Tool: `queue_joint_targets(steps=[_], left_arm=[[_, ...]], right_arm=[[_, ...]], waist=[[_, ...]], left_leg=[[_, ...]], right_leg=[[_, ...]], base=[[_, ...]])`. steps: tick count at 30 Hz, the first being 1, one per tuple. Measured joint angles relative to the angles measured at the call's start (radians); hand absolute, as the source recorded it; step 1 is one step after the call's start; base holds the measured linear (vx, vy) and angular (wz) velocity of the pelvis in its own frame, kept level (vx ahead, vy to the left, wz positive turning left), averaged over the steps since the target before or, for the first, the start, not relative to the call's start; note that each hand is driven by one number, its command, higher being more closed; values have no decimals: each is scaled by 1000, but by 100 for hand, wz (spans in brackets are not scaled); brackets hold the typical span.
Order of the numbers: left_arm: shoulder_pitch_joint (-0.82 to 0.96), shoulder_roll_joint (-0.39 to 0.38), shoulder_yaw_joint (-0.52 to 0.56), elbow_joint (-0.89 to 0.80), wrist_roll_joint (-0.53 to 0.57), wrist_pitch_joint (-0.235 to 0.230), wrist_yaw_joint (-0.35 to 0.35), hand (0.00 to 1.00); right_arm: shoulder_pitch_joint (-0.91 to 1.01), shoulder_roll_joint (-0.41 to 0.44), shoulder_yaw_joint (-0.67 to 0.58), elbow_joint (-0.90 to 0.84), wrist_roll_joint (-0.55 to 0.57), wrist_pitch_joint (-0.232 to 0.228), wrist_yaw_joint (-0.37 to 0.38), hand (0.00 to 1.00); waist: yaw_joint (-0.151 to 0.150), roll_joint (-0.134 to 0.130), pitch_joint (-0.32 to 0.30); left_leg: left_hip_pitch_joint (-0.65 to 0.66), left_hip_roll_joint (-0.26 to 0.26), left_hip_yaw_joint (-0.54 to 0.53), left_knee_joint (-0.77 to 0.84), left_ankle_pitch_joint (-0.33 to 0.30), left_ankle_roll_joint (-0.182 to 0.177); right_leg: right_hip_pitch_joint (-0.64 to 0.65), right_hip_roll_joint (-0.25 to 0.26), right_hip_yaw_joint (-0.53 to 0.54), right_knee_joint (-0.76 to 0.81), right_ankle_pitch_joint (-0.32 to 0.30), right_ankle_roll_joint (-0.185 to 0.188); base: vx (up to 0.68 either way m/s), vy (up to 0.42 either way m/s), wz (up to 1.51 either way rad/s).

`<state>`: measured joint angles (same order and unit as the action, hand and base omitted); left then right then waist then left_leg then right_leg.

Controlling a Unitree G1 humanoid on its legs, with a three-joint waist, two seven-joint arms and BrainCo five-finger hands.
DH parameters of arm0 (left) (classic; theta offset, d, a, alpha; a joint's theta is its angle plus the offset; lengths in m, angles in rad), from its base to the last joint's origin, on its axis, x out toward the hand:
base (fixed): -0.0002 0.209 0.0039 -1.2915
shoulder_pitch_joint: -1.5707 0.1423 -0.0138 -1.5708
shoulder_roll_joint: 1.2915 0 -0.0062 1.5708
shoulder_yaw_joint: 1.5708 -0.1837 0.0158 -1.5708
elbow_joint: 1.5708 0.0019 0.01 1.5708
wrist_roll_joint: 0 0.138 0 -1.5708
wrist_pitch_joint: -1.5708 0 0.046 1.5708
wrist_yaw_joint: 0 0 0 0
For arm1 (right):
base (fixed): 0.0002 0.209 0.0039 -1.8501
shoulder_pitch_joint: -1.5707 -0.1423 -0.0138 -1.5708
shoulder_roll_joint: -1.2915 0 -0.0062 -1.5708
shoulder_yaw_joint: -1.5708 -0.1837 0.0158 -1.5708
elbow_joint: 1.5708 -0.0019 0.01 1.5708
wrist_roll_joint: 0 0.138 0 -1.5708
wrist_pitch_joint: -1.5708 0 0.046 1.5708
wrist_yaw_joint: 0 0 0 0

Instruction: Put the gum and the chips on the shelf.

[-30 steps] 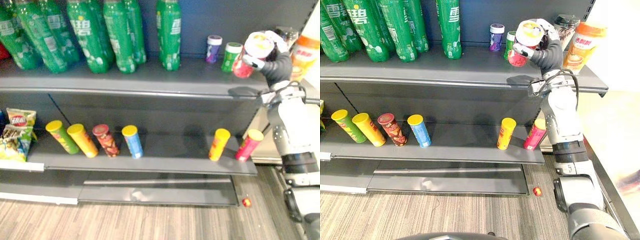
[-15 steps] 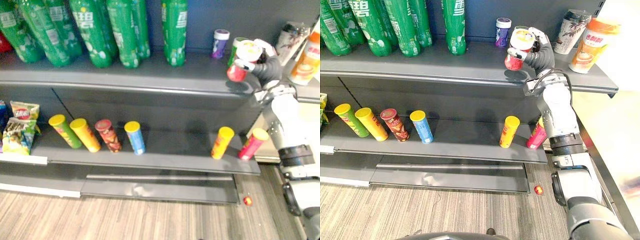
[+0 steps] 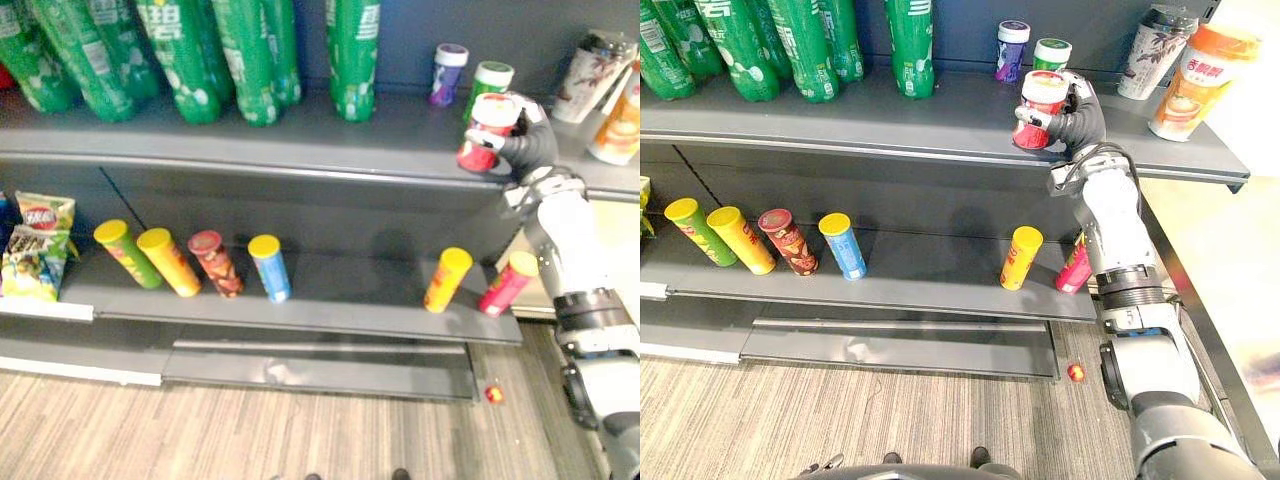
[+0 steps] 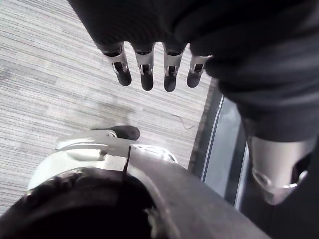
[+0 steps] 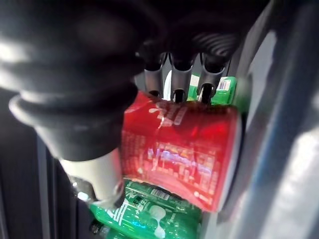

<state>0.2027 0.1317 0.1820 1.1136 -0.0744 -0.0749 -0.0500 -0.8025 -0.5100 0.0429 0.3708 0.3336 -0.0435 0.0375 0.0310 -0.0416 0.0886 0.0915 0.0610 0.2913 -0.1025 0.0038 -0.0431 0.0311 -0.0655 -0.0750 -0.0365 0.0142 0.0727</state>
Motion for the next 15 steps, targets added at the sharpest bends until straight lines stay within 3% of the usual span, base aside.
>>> queue_joint_targets(steps=[15], left_arm=[[-2,1,0,-3,-3,0,0,0]], right_arm=[[-2,35,-53,35,-61,-14,-15,100]], waist=[[1,-12,9]], left_leg=[[5,-1,-3,0,0,0]], right_leg=[[9,-2,-5,-3,0,0]], base=[[0,0,0]])
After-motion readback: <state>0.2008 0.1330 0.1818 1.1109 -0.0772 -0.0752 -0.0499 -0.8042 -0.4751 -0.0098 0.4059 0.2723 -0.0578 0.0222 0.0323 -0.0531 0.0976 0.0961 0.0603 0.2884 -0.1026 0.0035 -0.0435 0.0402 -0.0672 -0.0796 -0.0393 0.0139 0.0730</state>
